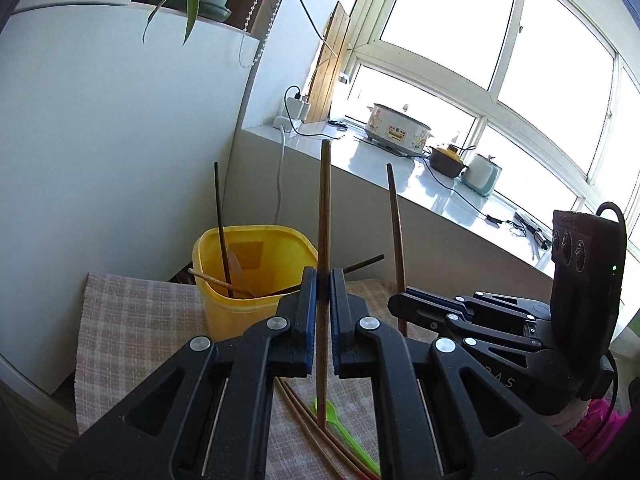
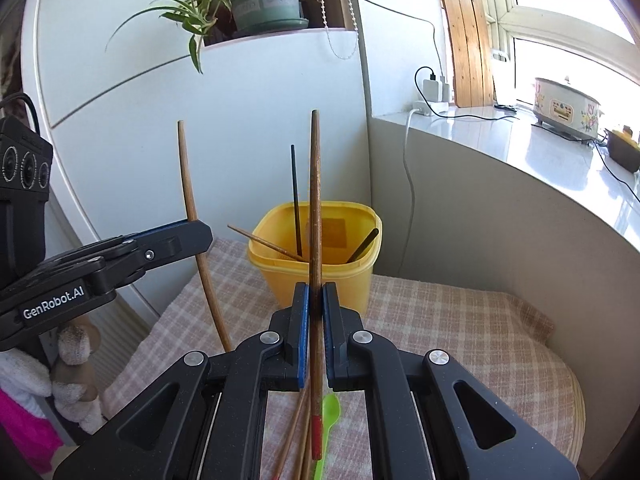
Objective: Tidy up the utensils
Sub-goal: 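Lift both wooden chopsticks upright and carry them over the yellow bin, then lower the chopsticks into the bin and open both tools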
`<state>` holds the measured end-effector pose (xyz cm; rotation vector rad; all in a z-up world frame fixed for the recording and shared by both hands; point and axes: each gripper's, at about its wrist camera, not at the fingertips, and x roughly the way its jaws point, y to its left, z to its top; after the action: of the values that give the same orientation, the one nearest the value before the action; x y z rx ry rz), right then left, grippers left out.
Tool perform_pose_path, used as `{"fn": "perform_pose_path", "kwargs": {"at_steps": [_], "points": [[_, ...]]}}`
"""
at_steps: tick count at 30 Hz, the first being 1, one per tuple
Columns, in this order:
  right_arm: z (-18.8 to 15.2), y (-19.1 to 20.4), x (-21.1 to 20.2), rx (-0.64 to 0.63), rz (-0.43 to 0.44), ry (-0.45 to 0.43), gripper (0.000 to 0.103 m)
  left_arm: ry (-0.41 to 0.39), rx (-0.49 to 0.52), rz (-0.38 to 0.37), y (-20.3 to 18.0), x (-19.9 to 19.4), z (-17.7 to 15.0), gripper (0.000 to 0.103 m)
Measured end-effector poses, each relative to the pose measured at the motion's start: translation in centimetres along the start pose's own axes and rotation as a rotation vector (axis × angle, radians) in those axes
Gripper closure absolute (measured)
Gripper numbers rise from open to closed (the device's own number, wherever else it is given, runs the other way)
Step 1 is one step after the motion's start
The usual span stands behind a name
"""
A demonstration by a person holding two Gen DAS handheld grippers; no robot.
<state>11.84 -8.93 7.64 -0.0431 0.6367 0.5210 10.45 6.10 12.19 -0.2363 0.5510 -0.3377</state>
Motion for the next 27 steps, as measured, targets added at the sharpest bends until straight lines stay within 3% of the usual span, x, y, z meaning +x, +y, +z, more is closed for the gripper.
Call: {"fn": "perform_pose_path", "kwargs": {"at_steps": [16,27], "points": [[6.2,-1.2,2.5,0.042,-0.01,-0.102,0.098,-0.083,0.014,0.036,1.4,2.9,6.5,0.099],[9.4,-1.5,6.0,0.076,-0.038,-0.145,0.098,-0.118,0.006,0.064,3.1,4.5,9.0,0.099]]}}
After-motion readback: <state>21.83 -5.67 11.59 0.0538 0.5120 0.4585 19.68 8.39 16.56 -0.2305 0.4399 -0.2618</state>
